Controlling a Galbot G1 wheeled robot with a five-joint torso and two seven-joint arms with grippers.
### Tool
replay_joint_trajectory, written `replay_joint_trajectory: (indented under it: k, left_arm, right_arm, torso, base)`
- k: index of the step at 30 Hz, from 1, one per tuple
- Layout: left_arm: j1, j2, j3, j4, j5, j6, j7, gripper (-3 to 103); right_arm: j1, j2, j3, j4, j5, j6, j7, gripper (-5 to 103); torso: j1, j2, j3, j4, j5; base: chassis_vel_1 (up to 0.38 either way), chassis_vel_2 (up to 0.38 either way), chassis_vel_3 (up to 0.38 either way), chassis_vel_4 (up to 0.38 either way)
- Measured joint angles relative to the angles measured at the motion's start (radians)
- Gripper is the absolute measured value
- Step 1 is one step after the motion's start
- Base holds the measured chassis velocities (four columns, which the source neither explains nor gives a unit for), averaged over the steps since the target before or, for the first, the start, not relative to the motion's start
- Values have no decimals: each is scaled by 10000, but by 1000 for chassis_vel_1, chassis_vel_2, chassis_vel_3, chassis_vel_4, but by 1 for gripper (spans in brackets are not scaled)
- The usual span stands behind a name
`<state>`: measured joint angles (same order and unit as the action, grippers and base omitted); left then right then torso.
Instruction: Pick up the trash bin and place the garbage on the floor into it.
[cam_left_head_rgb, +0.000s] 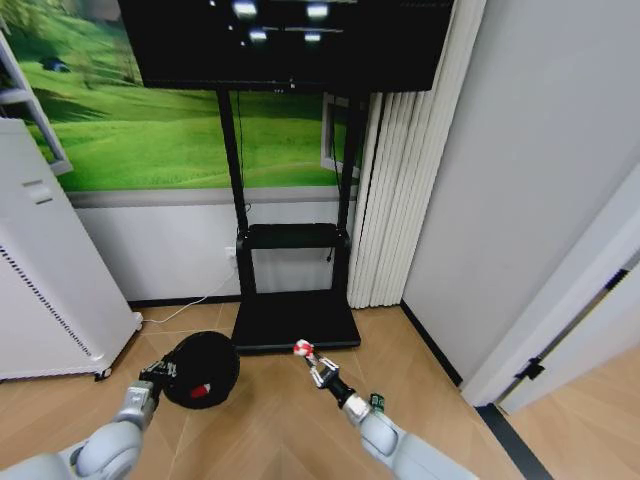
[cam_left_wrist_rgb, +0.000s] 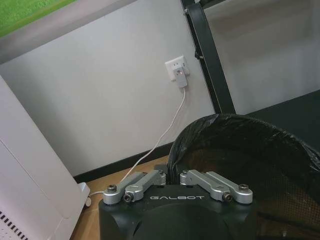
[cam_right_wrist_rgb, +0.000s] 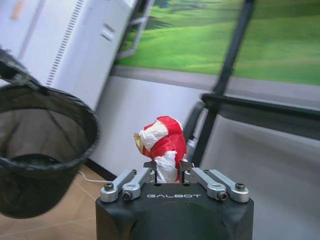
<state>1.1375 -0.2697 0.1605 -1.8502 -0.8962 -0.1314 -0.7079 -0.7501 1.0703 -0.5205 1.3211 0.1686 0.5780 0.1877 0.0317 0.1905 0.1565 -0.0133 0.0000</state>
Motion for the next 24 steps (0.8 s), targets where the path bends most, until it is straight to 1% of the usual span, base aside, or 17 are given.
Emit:
replay_joint_trajectory:
  k: [1,3,5,6,9,10,11,12,13,14,16,18,19,21,22,24]
  left_arm:
    - [0,0,0,0,0,0,0,7]
    - [-56,-68,3,71,-102,72,6,7]
    - [-111,-137,3,146,-207,101,22,7]
    - [-111,-137,3,146,-207,101,22,7]
    - [-214,-283,14,209,-505,185,31,7]
    - [-214,-283,14,209,-505,185,31,7]
    - [-218,-310,24,212,-524,191,25,7]
    - [-220,-354,43,208,-550,200,-7,7]
    - [-220,-354,43,208,-550,200,-7,7]
    - [-221,-389,61,175,-588,221,-46,7]
    - [-220,-401,70,162,-602,231,-59,7]
    - [-222,-436,121,92,-668,275,-95,7]
    - [-222,-436,121,92,-668,275,-95,7]
    - [-261,-479,176,-29,-755,369,-134,7]
    - [-261,-479,176,-29,-755,369,-134,7]
    - [-320,-536,258,-97,-815,432,-186,7]
  right_arm:
    - [0,0,0,0,0,0,0,21]
    - [550,230,-704,-126,-28,22,10,21]
    - [850,439,-1126,-134,10,17,47,21]
    - [850,439,-1126,-134,10,17,47,21]
    - [1351,1042,-1865,-281,113,3,64,21]
    - [1351,1042,-1865,-281,113,3,64,21]
    - [1448,1232,-2017,-388,148,0,64,21]
    - [1563,1466,-2196,-570,162,1,64,21]
    - [1563,1466,-2196,-570,162,1,64,21]
    - [1644,1718,-2358,-776,168,10,66,21]
    - [1671,1816,-2435,-867,169,18,71,21]
    - [1759,2157,-2694,-1226,176,76,77,21]
    - [1759,2157,-2694,-1226,176,76,77,21]
    - [1835,2675,-2999,-2096,152,256,21,21]
    - [1835,2675,-2999,-2096,152,256,21,21]
    - [1857,2919,-3099,-2626,143,326,-77,21]
  torso:
    - [0,0,0,0,0]
    - [0,0,0,0,-1]
    - [0,0,1,-1,-1]
    - [0,0,1,-1,-1]
    - [0,0,0,-2,-3]
    - [0,0,0,-2,-3]
    - [0,-1,0,-4,-2]
    - [0,0,0,-1,-2]
    - [0,0,0,-1,-2]
    - [1,0,1,0,-3]
    - [0,-1,1,0,-3]
    - [0,0,0,1,-2]
    - [0,0,0,1,-2]
    - [0,0,0,0,-2]
    - [0,0,0,0,-2]
    - [0,-1,0,-3,-1]
  base:
    - [0,0,0,0]
    - [0,0,0,0]
    - [0,0,0,0]
    - [0,0,0,0]
    - [0,0,0,0]
    - [0,0,0,0]
    - [0,0,0,0]
    - [0,0,0,0]
    - [0,0,0,0]
    - [0,0,0,0]
    - [0,0,0,0]
    - [0,0,0,0]
    - [0,0,0,0]
    - [0,0,0,0]
    - [0,0,0,0]
    - [0,0,0,0]
